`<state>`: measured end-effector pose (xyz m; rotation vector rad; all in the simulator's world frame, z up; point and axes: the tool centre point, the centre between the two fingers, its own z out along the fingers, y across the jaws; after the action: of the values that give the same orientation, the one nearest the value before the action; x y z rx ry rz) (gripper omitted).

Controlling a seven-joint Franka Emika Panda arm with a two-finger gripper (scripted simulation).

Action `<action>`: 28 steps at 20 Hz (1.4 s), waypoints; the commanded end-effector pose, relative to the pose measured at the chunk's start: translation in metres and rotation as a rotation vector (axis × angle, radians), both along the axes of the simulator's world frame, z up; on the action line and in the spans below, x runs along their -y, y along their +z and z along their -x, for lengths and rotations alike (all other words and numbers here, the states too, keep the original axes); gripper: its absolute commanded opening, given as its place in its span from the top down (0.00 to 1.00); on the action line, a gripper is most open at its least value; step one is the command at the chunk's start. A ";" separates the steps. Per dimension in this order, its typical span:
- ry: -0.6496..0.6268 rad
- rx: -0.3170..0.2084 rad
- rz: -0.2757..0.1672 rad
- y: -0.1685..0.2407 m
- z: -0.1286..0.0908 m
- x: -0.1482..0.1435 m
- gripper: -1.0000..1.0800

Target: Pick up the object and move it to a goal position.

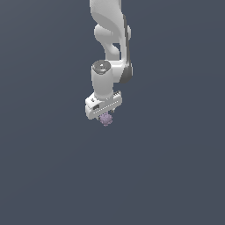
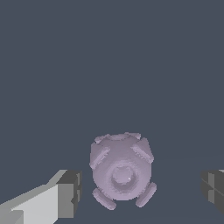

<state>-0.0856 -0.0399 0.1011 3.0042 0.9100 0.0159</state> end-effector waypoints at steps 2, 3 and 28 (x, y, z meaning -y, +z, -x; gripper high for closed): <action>0.052 -0.005 0.001 -0.006 0.009 0.000 0.04; 0.063 -0.007 0.001 -0.007 0.011 0.000 0.04; 0.098 -0.010 0.001 -0.061 0.018 0.001 0.04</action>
<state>-0.1040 -0.0404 0.0432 2.9593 1.0564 -0.0016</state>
